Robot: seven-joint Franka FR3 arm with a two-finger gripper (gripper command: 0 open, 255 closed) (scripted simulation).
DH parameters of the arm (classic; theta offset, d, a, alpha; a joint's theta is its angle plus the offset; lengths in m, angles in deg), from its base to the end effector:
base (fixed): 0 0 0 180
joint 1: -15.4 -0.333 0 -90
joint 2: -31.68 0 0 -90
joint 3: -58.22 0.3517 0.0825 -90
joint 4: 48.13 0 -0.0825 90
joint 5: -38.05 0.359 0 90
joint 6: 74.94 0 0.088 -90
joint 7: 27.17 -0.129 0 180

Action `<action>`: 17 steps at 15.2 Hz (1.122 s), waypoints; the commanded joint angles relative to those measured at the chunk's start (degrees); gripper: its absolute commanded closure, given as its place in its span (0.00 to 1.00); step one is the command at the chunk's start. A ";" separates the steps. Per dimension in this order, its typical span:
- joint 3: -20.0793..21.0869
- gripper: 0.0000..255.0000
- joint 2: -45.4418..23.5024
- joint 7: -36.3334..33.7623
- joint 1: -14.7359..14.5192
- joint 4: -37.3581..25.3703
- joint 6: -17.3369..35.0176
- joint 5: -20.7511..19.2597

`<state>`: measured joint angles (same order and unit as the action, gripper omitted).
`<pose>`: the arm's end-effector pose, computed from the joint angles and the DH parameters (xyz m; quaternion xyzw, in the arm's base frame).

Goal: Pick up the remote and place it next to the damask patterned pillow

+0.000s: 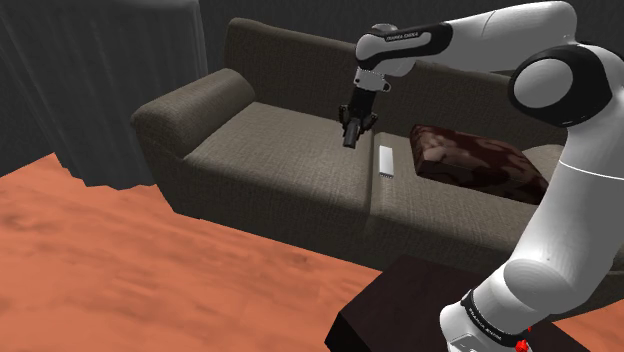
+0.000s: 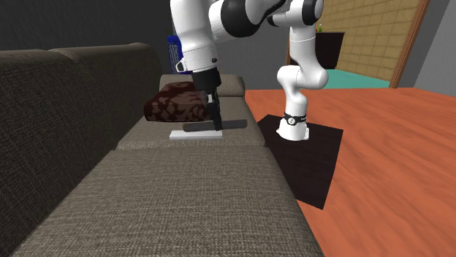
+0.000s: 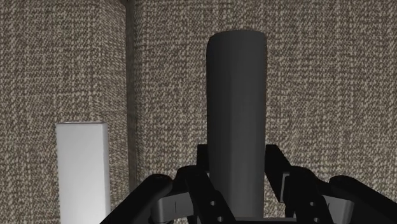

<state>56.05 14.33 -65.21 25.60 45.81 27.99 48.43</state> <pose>0.6072 -0.1112 0.4517 -0.8880 0.4469 0.0885 0.0627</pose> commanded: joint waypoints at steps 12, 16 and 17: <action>-0.09 1.00 1.24 -1.40 0.22 -8.18 -9.33 -0.31; -0.38 1.00 3.37 -0.93 0.65 -7.47 -10.85 -0.44; -0.68 1.00 5.50 -0.14 1.02 -4.56 -10.19 -0.57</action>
<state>55.59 18.04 -65.91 26.35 38.95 17.39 47.96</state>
